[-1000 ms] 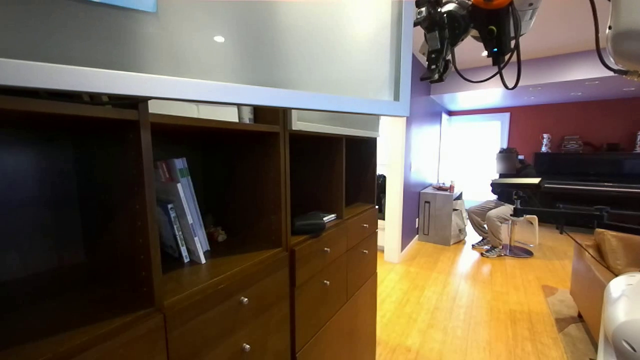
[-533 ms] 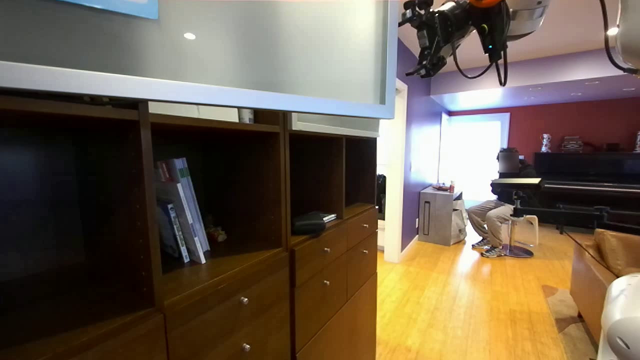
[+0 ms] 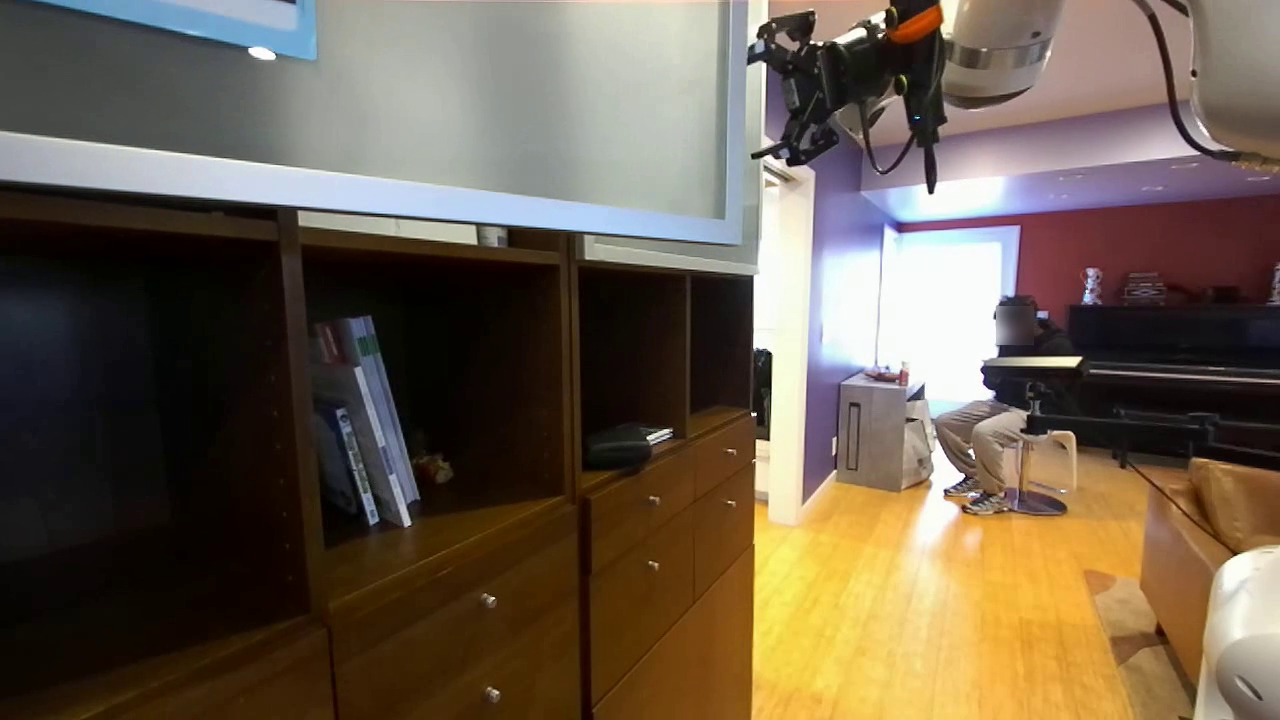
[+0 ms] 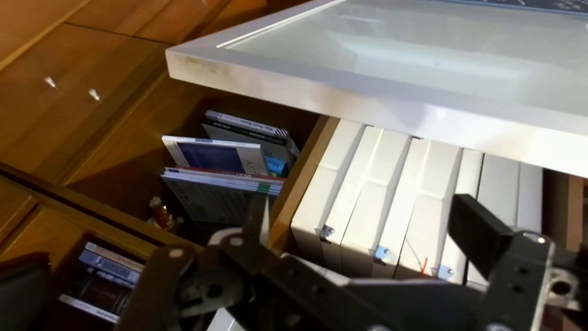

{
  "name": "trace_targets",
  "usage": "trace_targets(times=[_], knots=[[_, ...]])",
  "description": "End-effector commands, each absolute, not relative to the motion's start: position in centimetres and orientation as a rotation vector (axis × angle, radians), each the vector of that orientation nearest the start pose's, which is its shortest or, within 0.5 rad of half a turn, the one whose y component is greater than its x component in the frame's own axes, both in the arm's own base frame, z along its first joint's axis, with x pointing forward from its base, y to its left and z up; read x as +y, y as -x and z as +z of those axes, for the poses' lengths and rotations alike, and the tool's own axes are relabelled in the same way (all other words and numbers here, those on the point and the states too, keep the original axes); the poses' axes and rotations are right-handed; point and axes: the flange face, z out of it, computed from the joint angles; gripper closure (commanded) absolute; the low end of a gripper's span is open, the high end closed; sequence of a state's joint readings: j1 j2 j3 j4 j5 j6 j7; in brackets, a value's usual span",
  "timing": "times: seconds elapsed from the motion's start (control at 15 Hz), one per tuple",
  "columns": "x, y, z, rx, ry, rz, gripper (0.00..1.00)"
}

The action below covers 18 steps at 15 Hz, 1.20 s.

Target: Open the cabinet door on the left completely

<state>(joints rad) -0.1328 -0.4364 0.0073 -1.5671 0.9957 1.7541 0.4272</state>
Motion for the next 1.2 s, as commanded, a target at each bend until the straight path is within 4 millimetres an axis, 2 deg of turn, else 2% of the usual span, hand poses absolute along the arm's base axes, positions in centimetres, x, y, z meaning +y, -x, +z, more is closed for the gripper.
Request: trace_targets(times=[0.0, 0.27, 0.53, 0.8, 1.13], knots=[[4.4, -41.5, 88.9, 0.396, 1.922, -0.556, 0.0], [5.7, -46.1, 87.3, 0.357, 1.88, -0.608, 0.0], [6.0, -48.3, 86.1, 0.309, 1.873, -0.598, 0.0], [6.4, -48.3, 85.8, 0.258, 1.885, -0.572, 0.0], [6.6, -46.5, 85.7, 0.215, 1.936, -0.447, 0.0]])
